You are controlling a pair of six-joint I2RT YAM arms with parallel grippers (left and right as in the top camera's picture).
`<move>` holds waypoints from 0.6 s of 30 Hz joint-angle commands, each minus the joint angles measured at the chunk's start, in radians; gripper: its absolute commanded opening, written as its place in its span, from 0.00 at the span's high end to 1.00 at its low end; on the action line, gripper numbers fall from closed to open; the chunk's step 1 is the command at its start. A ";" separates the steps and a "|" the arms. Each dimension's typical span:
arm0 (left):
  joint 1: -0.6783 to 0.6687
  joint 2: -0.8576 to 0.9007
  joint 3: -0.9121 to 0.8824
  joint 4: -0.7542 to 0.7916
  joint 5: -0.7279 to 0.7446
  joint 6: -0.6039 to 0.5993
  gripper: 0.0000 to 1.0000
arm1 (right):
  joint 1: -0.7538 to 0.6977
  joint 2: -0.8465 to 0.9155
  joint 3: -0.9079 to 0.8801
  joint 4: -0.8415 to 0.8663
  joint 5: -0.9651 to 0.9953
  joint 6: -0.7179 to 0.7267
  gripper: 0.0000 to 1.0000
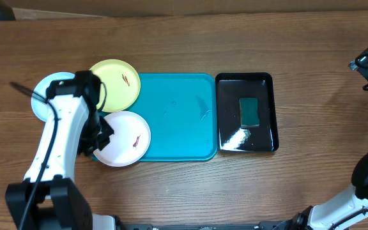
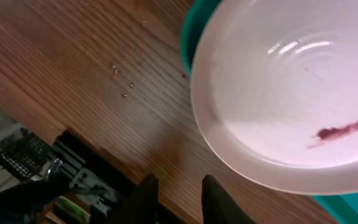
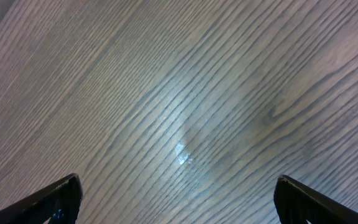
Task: Clean dirty plates on tray and stack at the side
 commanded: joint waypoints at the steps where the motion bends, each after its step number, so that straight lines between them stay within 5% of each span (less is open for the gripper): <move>1: 0.051 -0.057 -0.073 0.032 -0.039 -0.035 0.75 | -0.002 0.002 0.010 0.004 0.000 0.001 0.00; 12: 0.155 -0.064 -0.283 0.299 0.107 0.055 0.80 | -0.002 0.002 0.010 0.004 0.000 0.001 0.00; 18: 0.155 -0.064 -0.296 0.332 0.128 0.063 0.74 | -0.002 0.002 0.010 0.004 0.000 0.001 0.00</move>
